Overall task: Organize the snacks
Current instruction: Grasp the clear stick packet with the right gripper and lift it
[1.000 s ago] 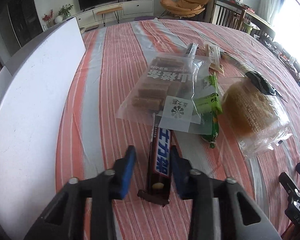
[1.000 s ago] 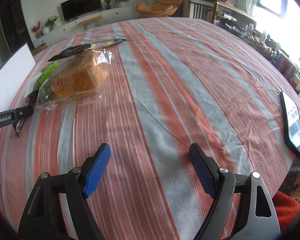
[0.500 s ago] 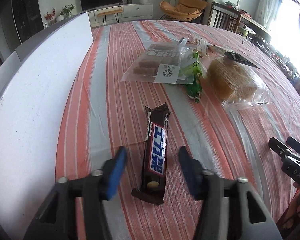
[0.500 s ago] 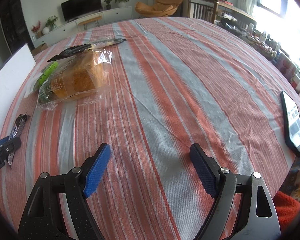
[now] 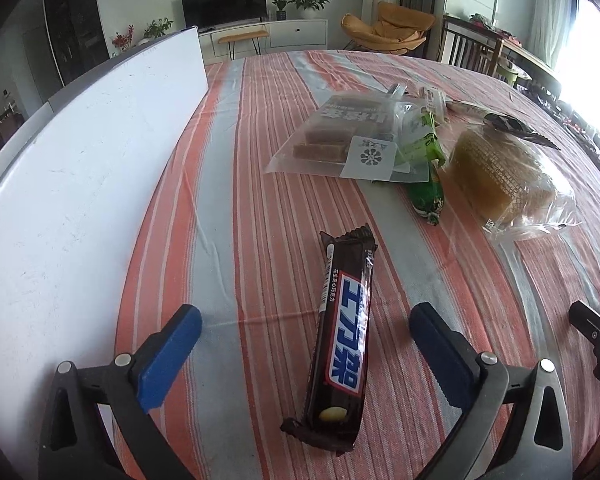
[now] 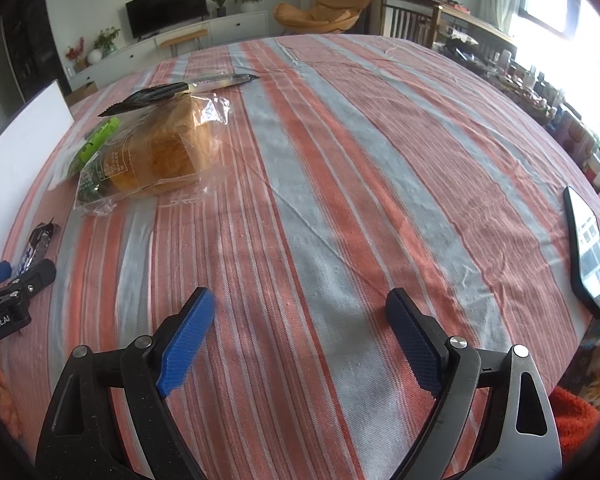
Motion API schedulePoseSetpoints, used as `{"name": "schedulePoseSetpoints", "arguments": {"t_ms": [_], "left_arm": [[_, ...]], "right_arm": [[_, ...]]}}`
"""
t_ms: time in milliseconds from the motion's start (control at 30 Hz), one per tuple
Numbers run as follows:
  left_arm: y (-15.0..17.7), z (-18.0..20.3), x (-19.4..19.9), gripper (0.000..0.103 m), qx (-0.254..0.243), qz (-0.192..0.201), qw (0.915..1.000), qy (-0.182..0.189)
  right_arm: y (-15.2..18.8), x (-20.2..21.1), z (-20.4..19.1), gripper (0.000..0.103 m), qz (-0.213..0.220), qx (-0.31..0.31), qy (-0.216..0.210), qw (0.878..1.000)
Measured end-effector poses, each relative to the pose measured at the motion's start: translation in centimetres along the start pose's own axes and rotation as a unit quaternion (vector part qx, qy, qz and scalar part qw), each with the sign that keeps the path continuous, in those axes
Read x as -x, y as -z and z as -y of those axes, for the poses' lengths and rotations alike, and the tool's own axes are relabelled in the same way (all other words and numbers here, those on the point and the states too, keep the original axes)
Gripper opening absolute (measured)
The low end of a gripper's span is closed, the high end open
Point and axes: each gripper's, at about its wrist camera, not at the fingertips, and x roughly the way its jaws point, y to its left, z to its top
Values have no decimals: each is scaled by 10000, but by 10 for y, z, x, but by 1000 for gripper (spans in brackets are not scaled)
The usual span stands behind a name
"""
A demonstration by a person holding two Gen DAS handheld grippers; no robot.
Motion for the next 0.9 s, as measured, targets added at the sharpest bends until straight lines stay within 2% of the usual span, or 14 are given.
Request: {"name": "schedulePoseSetpoints", "arguments": {"t_ms": [333,467,567,700,733,833,900], "left_arm": [[1,2,0,103,7,11,10000,2],[1,2,0,103,8,11,10000,2],[1,2,0,103,8,13,10000,1],[1,2,0,103,8,13,10000,3],[1,2,0,103,9,13,10000,5],[1,2,0,103,9,14,10000,3],[2,2,0,103,9,16,10000,3]], "right_arm": [[1,-1,-1,96,16,45,-53,10000],[-9,-4,2,96,-225,52,-155,9996],[-39,-8,17,94,-486,-349,-799,9950],[-111,-2,23,94,-273,-856,-1341,9869],[-130,-6,19,94,-335,-898,-1523,9837],[-176,-35,-4,93,-801,-946,-1960,9727],[-192,-62,-21,92,-1177,-960,-1894,9701]]}}
